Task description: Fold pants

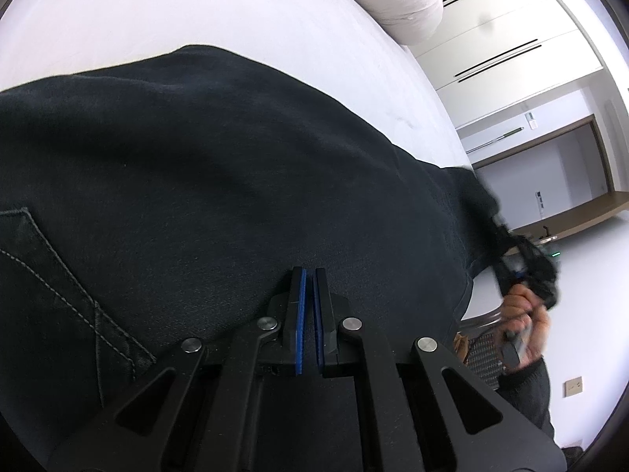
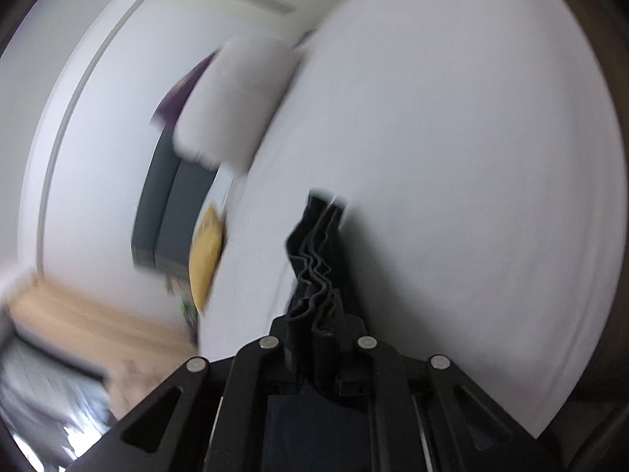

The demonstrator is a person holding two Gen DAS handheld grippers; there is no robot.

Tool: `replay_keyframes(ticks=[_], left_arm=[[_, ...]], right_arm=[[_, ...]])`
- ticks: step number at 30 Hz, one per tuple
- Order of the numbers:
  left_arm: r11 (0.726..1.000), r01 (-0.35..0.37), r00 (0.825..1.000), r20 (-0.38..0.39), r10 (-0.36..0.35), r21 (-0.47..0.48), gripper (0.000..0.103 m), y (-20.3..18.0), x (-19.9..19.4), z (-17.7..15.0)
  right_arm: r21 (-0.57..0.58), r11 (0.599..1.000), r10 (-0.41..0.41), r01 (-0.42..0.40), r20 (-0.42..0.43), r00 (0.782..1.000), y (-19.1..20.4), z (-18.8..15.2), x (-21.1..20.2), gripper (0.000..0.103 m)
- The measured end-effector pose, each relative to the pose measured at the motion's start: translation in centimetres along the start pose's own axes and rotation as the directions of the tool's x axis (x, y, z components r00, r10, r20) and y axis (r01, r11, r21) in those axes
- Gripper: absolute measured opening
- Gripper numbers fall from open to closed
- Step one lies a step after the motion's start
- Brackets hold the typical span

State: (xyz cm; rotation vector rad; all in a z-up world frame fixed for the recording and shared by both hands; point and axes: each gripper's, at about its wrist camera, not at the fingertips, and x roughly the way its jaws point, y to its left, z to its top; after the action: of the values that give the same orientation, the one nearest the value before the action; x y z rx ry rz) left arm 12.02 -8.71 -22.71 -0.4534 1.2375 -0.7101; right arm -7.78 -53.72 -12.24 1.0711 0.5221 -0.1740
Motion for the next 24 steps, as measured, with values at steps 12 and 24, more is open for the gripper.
replay_keyframes(ticks=[12,24], left_arm=[[0.987,0.086,0.996,0.025,-0.083,-0.139,0.017,1.5,-1.4,-0.1],[0.935,0.224,0.974,0.021,-0.227,-0.274,0.094,0.1,-0.3,1.4]], right_arm=[[-0.958,0.287,-0.414,0.008,-0.117,0.903,16.9,-26.1,8.5,0.011],[-0.97,0.233,-0.337,0.065,-0.018,0.941,18.5,-27.8,6.4,0.011]])
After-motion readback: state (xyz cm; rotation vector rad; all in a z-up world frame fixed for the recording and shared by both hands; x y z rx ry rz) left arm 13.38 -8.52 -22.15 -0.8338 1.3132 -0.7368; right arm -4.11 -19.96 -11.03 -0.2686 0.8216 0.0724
